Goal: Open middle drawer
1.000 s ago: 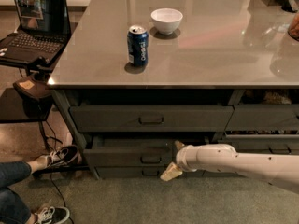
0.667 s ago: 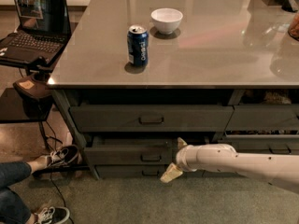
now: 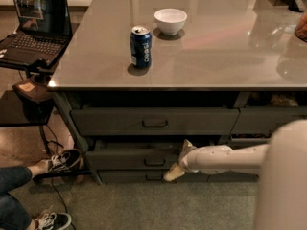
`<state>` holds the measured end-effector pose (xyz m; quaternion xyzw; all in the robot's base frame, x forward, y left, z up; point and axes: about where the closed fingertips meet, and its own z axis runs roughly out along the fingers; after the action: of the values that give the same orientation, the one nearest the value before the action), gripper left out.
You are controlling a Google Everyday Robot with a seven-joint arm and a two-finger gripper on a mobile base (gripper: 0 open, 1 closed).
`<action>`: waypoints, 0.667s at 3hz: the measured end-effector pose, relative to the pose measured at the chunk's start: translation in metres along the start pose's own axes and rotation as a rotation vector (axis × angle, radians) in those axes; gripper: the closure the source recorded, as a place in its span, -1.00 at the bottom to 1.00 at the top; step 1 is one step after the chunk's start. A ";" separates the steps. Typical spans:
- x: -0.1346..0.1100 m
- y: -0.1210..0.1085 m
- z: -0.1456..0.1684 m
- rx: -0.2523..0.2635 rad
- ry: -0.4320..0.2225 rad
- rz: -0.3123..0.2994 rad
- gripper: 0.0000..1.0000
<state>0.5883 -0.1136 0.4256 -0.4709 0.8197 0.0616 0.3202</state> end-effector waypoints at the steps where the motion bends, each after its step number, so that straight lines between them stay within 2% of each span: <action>1: -0.012 -0.019 0.008 0.051 -0.010 -0.032 -1.00; 2: 0.008 -0.029 0.035 0.037 0.013 0.013 -1.00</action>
Offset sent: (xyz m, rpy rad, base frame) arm 0.0231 0.0015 0.0037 -0.0227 -0.0532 -0.0051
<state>0.6251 -0.1214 0.3994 -0.4601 0.8258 0.0454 0.3230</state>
